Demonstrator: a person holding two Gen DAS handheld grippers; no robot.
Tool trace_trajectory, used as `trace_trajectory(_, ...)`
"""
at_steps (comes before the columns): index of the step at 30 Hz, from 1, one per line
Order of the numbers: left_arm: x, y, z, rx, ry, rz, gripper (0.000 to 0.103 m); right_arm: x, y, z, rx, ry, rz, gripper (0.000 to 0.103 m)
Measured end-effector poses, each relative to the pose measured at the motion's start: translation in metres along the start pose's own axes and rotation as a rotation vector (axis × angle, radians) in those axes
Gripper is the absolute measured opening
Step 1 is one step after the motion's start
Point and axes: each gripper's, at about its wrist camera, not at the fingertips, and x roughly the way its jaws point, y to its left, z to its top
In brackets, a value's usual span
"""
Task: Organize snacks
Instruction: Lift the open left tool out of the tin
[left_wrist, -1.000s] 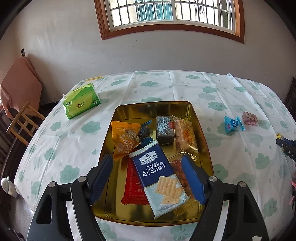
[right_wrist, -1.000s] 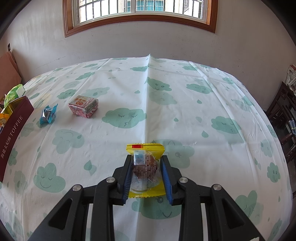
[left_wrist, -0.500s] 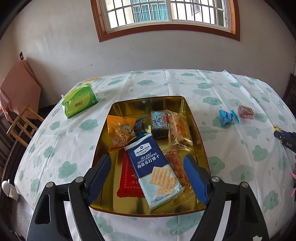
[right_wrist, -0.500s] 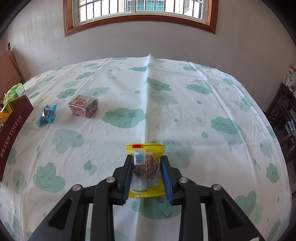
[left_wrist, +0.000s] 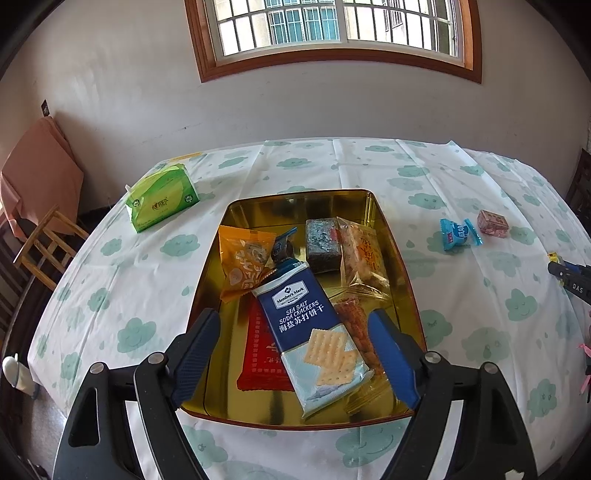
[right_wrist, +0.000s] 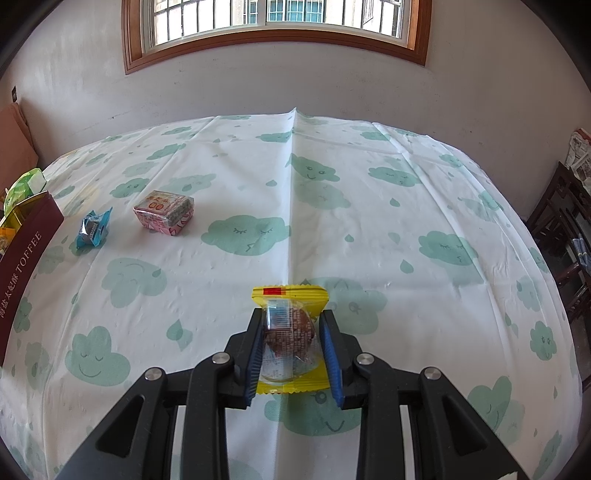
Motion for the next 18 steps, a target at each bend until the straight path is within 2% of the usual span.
trace_trajectory(10, 0.000, 0.005, 0.000, -0.014, 0.002, 0.000, 0.085, -0.001, 0.014, 0.004, -0.012, 0.032, -0.091, 0.029)
trace_trajectory(18, 0.001, 0.010, -0.002, -0.027, 0.001, -0.002, 0.092, -0.012, 0.045, 0.004, -0.027, 0.035, -0.037, 0.028)
